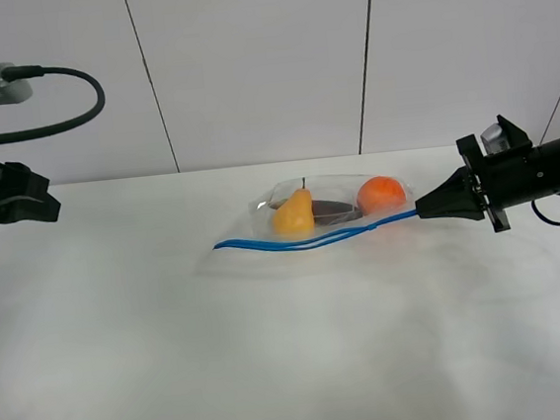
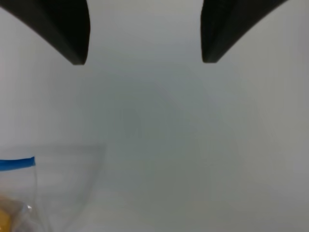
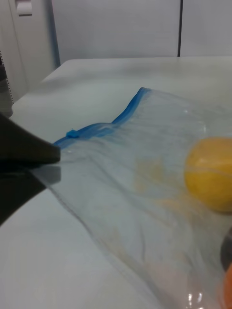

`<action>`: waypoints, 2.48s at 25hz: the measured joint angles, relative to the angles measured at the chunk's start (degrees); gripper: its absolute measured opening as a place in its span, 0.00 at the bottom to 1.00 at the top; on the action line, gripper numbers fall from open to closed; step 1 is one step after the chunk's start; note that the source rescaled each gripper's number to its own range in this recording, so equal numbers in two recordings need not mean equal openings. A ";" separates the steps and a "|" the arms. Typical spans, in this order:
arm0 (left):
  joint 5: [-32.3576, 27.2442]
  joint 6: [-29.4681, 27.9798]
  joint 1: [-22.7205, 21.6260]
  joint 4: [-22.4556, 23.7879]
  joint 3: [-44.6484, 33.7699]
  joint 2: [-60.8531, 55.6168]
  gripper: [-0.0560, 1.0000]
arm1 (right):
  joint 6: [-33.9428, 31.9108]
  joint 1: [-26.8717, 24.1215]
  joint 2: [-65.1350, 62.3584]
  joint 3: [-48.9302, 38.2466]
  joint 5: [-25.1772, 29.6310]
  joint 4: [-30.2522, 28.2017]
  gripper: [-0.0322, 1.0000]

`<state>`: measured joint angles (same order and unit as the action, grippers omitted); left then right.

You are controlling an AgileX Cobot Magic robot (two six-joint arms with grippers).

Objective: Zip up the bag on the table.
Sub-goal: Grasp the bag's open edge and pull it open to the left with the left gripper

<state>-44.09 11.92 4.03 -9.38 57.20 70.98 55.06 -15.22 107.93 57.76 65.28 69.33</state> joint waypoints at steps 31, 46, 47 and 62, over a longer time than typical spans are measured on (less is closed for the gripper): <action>12.17 18.95 40.03 -15.69 10.68 25.47 1.00 | 0.82 0.00 0.00 0.00 0.02 -1.28 0.03; 11.45 19.16 40.61 -12.25 31.45 43.73 1.00 | 0.82 0.00 0.00 0.00 0.69 -1.28 0.03; 11.45 19.16 40.61 -11.28 32.22 44.68 1.00 | 0.82 0.00 0.00 0.00 0.75 -1.28 0.03; 16.88 16.55 40.61 0.81 36.74 51.72 1.00 | 0.82 0.00 0.00 0.00 0.96 -0.60 0.03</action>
<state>-27.22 28.47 44.64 -8.56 93.94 122.70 55.88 -15.22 107.93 57.76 66.23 68.73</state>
